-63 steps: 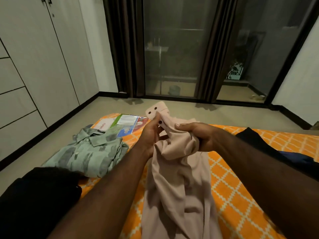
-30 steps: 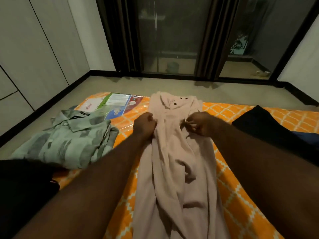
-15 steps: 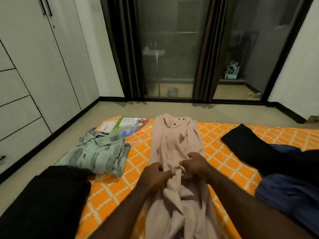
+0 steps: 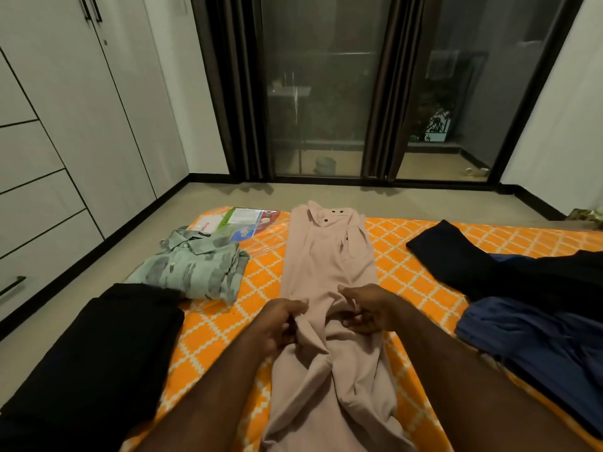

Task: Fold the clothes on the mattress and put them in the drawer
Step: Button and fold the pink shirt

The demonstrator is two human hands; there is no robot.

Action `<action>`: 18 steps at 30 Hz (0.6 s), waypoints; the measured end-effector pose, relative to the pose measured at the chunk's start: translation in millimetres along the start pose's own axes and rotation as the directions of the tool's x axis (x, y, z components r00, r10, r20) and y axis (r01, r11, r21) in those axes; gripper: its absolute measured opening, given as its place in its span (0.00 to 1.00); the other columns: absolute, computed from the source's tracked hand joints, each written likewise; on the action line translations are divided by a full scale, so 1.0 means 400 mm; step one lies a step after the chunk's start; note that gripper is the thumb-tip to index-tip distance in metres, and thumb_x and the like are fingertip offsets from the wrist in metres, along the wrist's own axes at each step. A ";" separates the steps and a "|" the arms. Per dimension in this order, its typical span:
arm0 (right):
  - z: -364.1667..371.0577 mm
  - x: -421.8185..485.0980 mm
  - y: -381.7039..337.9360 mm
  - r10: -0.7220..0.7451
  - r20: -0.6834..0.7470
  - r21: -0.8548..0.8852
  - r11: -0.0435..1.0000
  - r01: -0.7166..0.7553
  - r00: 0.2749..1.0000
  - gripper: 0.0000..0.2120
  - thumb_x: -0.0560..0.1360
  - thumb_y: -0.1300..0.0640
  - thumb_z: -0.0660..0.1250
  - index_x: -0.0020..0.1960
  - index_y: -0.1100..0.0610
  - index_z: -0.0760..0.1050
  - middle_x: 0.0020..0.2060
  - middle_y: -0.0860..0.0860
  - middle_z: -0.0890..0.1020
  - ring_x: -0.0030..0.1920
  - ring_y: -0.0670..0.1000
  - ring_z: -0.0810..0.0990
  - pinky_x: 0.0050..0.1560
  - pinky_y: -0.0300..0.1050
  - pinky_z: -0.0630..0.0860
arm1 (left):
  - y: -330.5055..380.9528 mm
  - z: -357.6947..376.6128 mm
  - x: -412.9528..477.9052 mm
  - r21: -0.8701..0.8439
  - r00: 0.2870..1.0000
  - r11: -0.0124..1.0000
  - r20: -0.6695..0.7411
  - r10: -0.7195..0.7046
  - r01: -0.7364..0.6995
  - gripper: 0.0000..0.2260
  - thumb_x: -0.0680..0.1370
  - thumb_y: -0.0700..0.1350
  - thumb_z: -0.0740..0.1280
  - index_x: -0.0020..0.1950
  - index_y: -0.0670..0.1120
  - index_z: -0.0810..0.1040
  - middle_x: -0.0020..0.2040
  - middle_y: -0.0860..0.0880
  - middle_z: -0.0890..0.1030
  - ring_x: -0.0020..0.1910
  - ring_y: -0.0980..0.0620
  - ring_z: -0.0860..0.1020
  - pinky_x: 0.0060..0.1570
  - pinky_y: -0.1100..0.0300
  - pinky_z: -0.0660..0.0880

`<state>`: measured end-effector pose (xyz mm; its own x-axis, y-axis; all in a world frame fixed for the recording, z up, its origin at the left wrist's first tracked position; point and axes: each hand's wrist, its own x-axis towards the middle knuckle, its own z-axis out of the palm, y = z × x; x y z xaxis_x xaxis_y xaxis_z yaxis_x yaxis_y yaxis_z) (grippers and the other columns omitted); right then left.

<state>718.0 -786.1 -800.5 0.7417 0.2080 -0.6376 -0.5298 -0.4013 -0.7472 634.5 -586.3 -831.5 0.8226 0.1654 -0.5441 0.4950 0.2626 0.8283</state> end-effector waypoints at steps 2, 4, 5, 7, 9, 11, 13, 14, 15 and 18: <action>-0.005 -0.002 -0.006 0.003 0.087 0.076 0.997 -0.010 0.996 0.19 0.75 0.49 0.76 0.53 0.66 0.81 0.41 0.60 0.84 0.37 0.55 0.84 0.41 0.49 0.85 | 0.009 -0.004 -0.011 -0.022 0.995 0.999 0.094 0.045 -0.043 0.12 0.74 0.35 0.72 0.56 0.41 0.79 0.41 0.42 0.81 0.34 0.48 0.79 0.32 0.57 0.76; -0.008 -0.001 -0.013 -0.022 0.123 0.123 0.992 0.007 0.992 0.12 0.74 0.58 0.77 0.50 0.67 0.81 0.41 0.60 0.83 0.36 0.54 0.82 0.38 0.47 0.84 | 0.008 -0.010 -0.020 -0.092 0.983 0.995 0.176 0.062 -0.046 0.24 0.71 0.28 0.66 0.64 0.44 0.77 0.50 0.40 0.81 0.41 0.45 0.79 0.33 0.56 0.75; -0.009 -0.002 -0.015 -0.037 0.123 0.150 0.988 0.018 0.992 0.07 0.75 0.63 0.76 0.47 0.67 0.81 0.39 0.59 0.82 0.35 0.53 0.81 0.36 0.44 0.83 | 0.004 -0.015 -0.020 -0.133 0.979 0.991 0.198 0.050 -0.024 0.28 0.70 0.27 0.64 0.66 0.48 0.77 0.56 0.39 0.81 0.46 0.42 0.79 0.35 0.54 0.76; -0.014 0.011 -0.006 -0.032 0.071 0.155 0.988 0.020 0.997 0.03 0.76 0.69 0.71 0.44 0.67 0.79 0.35 0.58 0.80 0.32 0.51 0.80 0.31 0.40 0.80 | -0.008 -0.019 -0.029 -0.132 0.974 0.991 0.228 0.003 0.027 0.31 0.70 0.27 0.60 0.66 0.53 0.76 0.59 0.40 0.80 0.46 0.41 0.79 0.35 0.54 0.75; -0.017 0.022 0.003 -0.011 -0.041 -0.072 0.997 0.008 0.999 0.04 0.76 0.69 0.68 0.42 0.65 0.77 0.35 0.58 0.80 0.31 0.51 0.79 0.28 0.39 0.78 | -0.011 -0.019 -0.047 0.126 0.979 0.992 0.195 -0.054 0.030 0.27 0.71 0.28 0.59 0.66 0.50 0.74 0.50 0.40 0.78 0.34 0.47 0.74 0.28 0.59 0.69; -0.023 0.035 0.018 -0.040 -0.128 -0.462 0.886 -0.024 0.991 0.04 0.76 0.63 0.68 0.41 0.61 0.77 0.37 0.55 0.81 0.33 0.52 0.78 0.26 0.36 0.73 | -0.005 -0.016 -0.066 0.401 0.988 0.916 0.142 -0.056 -0.006 0.18 0.73 0.31 0.62 0.61 0.45 0.74 0.44 0.40 0.77 0.28 0.48 0.74 0.26 0.60 0.64; -0.046 0.077 0.033 -0.135 -0.237 -0.576 0.817 -0.027 0.962 0.05 0.74 0.59 0.69 0.41 0.59 0.79 0.36 0.53 0.79 0.34 0.52 0.77 0.27 0.37 0.71 | 0.015 -0.010 -0.066 0.521 0.998 0.852 0.068 0.017 -0.050 0.07 0.74 0.36 0.69 0.49 0.44 0.75 0.42 0.40 0.78 0.28 0.47 0.75 0.24 0.61 0.66; -0.058 0.083 0.028 -0.200 -0.262 -0.557 0.830 0.021 0.944 0.04 0.72 0.60 0.69 0.40 0.59 0.77 0.35 0.53 0.78 0.35 0.53 0.78 0.27 0.37 0.70 | 0.028 -0.011 -0.055 0.560 0.995 0.824 -0.004 0.103 -0.084 0.06 0.74 0.41 0.71 0.47 0.44 0.75 0.41 0.42 0.79 0.30 0.47 0.77 0.23 0.60 0.69; -0.072 0.091 0.025 -0.241 -0.315 -0.536 0.843 0.037 0.918 0.05 0.71 0.61 0.68 0.38 0.58 0.74 0.34 0.53 0.76 0.38 0.55 0.79 0.27 0.37 0.69 | 0.038 -0.016 -0.039 0.601 0.974 0.791 -0.090 0.207 -0.112 0.08 0.75 0.46 0.72 0.49 0.44 0.77 0.42 0.44 0.81 0.33 0.47 0.79 0.25 0.59 0.72; -0.090 0.086 -0.004 -0.396 -0.429 -0.468 0.866 0.175 0.812 0.08 0.75 0.55 0.69 0.48 0.59 0.75 0.43 0.52 0.78 0.51 0.58 0.81 0.36 0.41 0.71 | 0.042 -0.022 0.031 0.778 0.859 0.594 -0.147 0.490 -0.206 0.23 0.78 0.60 0.67 0.69 0.50 0.74 0.61 0.43 0.79 0.58 0.43 0.79 0.53 0.53 0.77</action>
<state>759.2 -810.5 -814.4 0.9885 -0.0547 -0.1410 -0.1361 -0.7288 -0.6711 650.5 -571.3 -825.6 0.9083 0.4103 -0.0812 0.3421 -0.6173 0.7085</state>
